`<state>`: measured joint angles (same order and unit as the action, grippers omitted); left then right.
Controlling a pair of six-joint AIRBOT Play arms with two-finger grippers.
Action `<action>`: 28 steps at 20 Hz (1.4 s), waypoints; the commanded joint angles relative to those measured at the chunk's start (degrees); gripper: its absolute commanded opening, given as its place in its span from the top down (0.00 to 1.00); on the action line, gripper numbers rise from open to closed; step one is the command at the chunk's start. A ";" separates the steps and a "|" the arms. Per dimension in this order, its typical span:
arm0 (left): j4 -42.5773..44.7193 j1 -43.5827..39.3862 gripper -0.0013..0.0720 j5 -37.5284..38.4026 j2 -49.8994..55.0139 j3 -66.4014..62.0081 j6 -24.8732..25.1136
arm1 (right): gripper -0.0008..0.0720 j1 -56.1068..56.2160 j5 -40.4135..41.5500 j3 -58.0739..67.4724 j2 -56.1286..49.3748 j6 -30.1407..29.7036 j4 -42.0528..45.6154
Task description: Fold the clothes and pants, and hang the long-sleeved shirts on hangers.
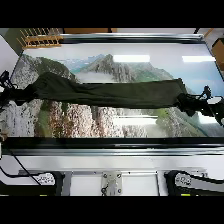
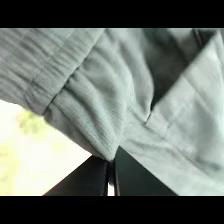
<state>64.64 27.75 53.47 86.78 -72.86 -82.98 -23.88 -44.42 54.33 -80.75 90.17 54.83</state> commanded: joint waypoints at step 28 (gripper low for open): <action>-0.35 -15.52 0.95 -0.07 -42.05 29.22 0.68 | 0.01 -21.86 -30.08 11.61 6.78 -15.58 17.97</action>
<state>64.45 24.27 53.67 44.25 -42.94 -77.69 -39.33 -73.60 59.88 -66.30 80.49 73.78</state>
